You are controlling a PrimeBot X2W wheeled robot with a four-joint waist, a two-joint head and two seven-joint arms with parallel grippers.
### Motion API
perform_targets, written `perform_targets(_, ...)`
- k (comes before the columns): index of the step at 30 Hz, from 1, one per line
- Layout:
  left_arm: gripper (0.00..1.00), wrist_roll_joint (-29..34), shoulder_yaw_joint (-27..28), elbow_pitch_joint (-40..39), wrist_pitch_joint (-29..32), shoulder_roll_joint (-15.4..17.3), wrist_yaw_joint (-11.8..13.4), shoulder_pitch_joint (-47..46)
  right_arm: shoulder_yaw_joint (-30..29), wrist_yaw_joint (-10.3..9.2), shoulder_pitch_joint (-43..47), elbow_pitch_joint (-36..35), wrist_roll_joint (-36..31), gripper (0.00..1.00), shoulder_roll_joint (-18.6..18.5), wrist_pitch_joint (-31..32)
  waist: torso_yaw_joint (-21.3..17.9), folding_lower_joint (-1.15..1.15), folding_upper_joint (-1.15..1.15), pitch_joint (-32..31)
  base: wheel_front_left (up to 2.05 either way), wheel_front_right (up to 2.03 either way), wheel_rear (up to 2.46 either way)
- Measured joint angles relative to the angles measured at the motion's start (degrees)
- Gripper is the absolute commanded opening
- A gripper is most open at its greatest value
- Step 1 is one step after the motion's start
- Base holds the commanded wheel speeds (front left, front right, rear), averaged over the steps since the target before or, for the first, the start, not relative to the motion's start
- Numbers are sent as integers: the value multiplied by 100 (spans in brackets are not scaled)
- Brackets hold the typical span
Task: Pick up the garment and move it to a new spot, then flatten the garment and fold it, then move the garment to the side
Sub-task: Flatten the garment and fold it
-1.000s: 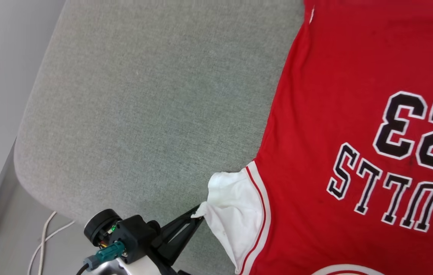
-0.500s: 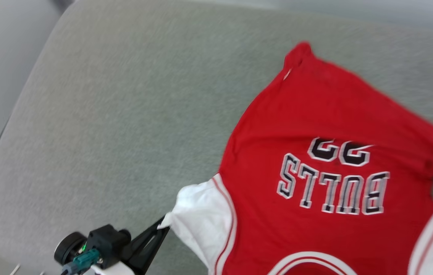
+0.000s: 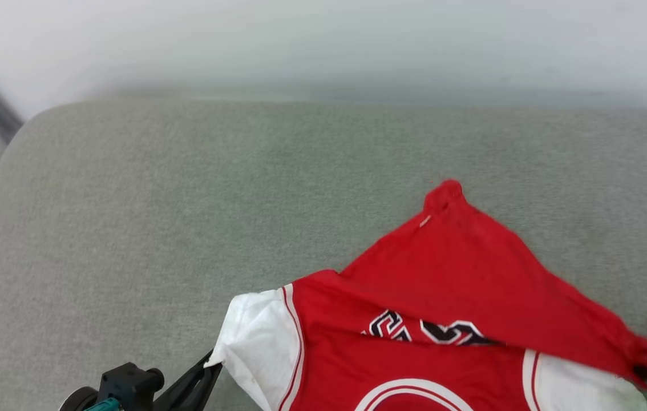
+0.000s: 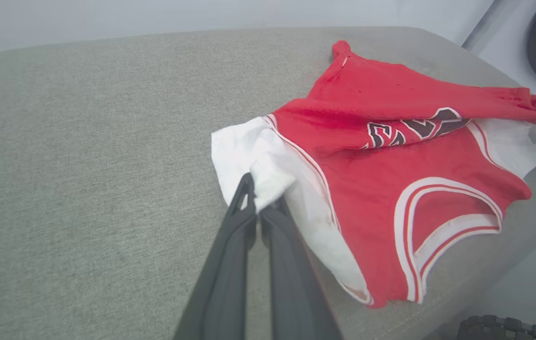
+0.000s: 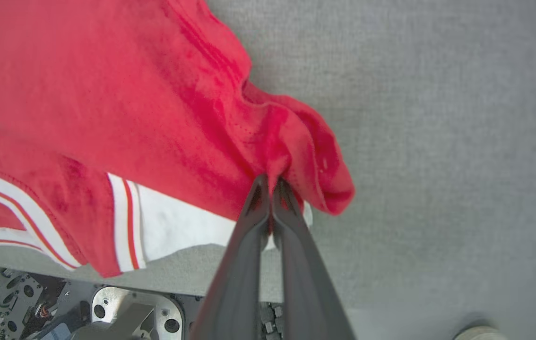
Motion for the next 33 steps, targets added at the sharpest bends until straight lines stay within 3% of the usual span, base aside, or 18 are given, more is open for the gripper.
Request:
perform_targets(9, 0, -146, -19, 23, -192, -216, 63, 124, -169, 0, 1180, -219, 55, 0, 525, -349, -308, 0, 0, -365, 0, 0, 0)
perform_targets(12, 0, -146, -26, 2, -197, -207, 69, 143, -148, 0, 1335, -196, 66, 0, 545, -485, -325, 0, 0, -392, 0, 0, 0)
perform_targets(13, 0, -146, -25, -13, -197, -196, 70, 148, -132, 0, 1341, -189, 88, 6, 541, -506, -328, 1, 0, -393, 0, 0, 0)
perform_targets(14, 0, -147, -21, -29, -196, -185, 76, 148, -101, 0, 1338, -191, 120, 50, 535, -534, -328, 1, 0, -393, 0, 0, 0)
perform_targets(15, 0, -148, -15, -43, -192, -180, 80, 148, -87, 0, 1330, -186, 145, 100, 536, -533, -331, 1, 0, -396, 0, 0, 0)
perform_targets(25, 0, -180, -60, -193, -172, -190, 130, 151, 144, 0, 714, -892, 563, 100, -2, -215, -202, 1, 0, -426, 0, 0, 0)
perform_targets(33, 0, -75, -133, -344, -185, -209, 109, 19, 391, 0, -254, -1267, 624, 100, 58, 315, 92, 2, 0, -170, 0, 0, 0)
